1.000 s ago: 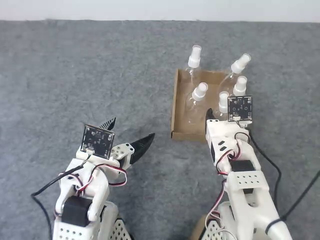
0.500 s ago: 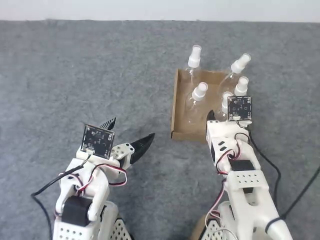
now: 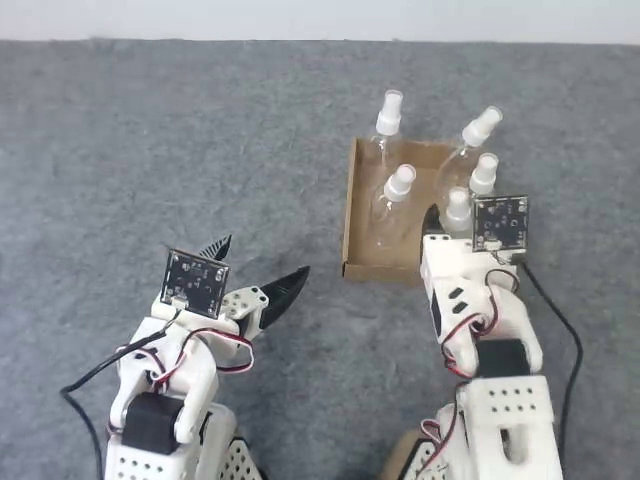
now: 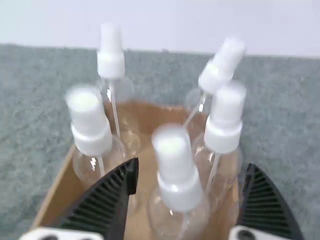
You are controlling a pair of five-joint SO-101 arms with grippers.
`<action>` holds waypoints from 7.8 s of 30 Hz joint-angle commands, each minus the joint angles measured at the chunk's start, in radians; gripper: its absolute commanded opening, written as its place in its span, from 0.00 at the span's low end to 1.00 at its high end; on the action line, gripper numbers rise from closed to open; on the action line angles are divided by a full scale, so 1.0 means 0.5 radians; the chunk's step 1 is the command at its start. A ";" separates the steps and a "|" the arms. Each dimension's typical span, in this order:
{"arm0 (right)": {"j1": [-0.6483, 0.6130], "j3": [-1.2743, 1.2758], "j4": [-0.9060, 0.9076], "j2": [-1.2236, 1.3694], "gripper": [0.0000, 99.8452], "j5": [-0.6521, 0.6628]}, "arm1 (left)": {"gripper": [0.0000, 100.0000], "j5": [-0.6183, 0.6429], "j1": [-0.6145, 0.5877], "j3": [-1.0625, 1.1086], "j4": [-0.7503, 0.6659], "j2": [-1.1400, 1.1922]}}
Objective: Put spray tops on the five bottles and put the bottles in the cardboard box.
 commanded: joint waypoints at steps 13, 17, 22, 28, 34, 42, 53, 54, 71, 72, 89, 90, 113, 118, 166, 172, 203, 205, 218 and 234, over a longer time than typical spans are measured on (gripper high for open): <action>0.011 -0.212 1.257 -0.855 0.24 -0.012 | 0.27 -0.031 -0.212 -0.087 -0.003 -0.031; 0.011 -0.212 1.471 -1.100 0.08 0.028 | 0.15 -0.031 -0.442 -0.097 0.095 -0.031; 0.011 -0.034 1.585 -1.226 0.03 0.356 | 0.09 -0.031 -0.635 -0.094 0.249 -0.031; 0.023 0.236 1.603 -1.220 0.01 0.402 | 0.09 -0.034 -0.752 0.189 0.209 -0.031; 0.035 0.402 1.646 -1.220 0.01 0.402 | 0.09 -0.031 -0.835 0.450 0.058 -0.031; 0.032 0.706 1.643 -1.220 0.01 0.399 | 0.09 -0.031 -0.832 0.532 0.107 -0.031; 0.038 0.743 1.643 -1.220 0.01 0.390 | 0.09 -0.025 -0.825 0.529 0.470 -0.089; 0.035 0.743 1.643 -1.220 0.01 0.387 | 0.09 -0.025 -0.825 0.529 0.470 -0.089; 0.029 0.743 1.711 -1.217 0.01 0.402 | 0.09 -0.025 -0.825 0.529 0.466 -0.089; 0.029 0.743 1.711 -1.217 0.01 0.402 | 0.09 -0.025 -0.825 0.529 0.466 -0.089; 0.029 0.743 1.711 -1.217 0.01 0.402 | 0.09 -0.025 -0.825 0.529 0.466 -0.089; 0.029 0.743 1.711 -1.217 0.01 0.402 | 0.09 -0.025 -0.825 0.529 0.466 -0.089; 0.029 0.743 1.711 -1.217 0.01 0.402 | 0.09 -0.025 -0.825 0.529 0.466 -0.089; 0.029 0.743 1.711 -1.217 0.01 0.402 | 0.09 -0.025 -0.825 0.529 0.466 -0.089; 0.029 0.743 1.711 -1.217 0.01 0.402 | 0.09 -0.025 -0.825 0.529 0.466 -0.089; 0.029 0.743 1.711 -1.217 0.01 0.402 | 0.09 -0.025 -0.825 0.529 0.466 -0.089; 0.029 0.743 1.711 -1.217 0.01 0.402 | 0.09 -0.025 -0.825 0.529 0.466 -0.089; 0.029 0.743 1.711 -1.217 0.01 0.402 | 0.09 -0.025 -0.825 0.529 0.466 -0.089; 0.029 0.743 1.711 -1.217 0.01 0.402 | 0.09 -0.025 -0.825 0.529 0.466 -0.089; 0.029 0.743 1.711 -1.217 0.01 0.402 | 0.09 -0.025 -0.825 0.529 0.466 -0.089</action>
